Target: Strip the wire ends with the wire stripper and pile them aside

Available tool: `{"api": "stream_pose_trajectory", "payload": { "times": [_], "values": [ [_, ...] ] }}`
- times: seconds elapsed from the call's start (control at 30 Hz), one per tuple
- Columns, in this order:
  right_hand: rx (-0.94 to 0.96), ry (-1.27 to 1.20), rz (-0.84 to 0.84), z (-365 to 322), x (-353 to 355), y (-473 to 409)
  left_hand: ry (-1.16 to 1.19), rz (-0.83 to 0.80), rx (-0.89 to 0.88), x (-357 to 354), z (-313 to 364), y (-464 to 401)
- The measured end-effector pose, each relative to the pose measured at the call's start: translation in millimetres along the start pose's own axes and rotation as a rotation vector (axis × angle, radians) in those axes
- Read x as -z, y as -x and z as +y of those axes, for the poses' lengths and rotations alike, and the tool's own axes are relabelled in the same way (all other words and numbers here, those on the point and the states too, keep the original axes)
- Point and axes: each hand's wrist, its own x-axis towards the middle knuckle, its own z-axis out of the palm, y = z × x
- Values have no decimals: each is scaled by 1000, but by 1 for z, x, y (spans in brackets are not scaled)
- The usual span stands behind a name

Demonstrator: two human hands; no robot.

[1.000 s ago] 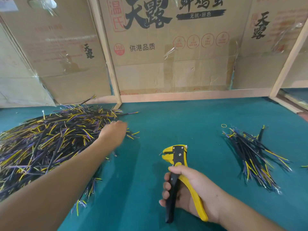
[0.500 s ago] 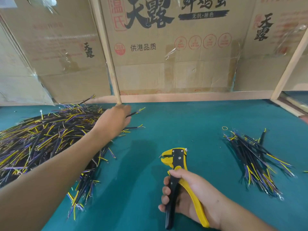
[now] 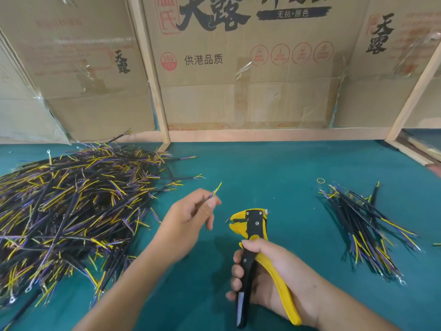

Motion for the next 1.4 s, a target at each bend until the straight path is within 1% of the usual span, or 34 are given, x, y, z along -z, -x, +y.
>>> {"api": "stream_pose_trajectory", "payload": {
  "times": [0.07,0.2,0.27,0.33,0.4,0.53,0.8,1.17,1.23,1.3,1.4],
  "values": [
    [-6,-9,-15,0,3,-1,19,-26,-6,0,-2,5],
    [-13,-6,-53,1,8,-3,250,-28,38,-2,3,6],
    [-23,-13,-71,1,10,-4,377,-56,67,-5,6,7],
    [-27,-18,-93,0,11,-4,446,-101,65,-7,9,10],
    [-34,-19,-103,0,11,-5,427,-126,50,-9,12,12],
    [-35,-16,-113,1,13,-7,382,-104,34,-11,15,13],
    [-52,-9,-160,1,21,-12,334,-127,27,-9,14,13],
    [-47,-16,-130,0,22,-12,372,-173,18,-10,15,16],
    [-13,-6,-100,-1,17,-8,371,-188,17,-10,15,16],
    [64,18,-54,-6,11,-2,349,-217,5,-9,14,17],
    [276,72,6,-18,4,8,268,-266,-12,-10,14,19]
  ]
}}
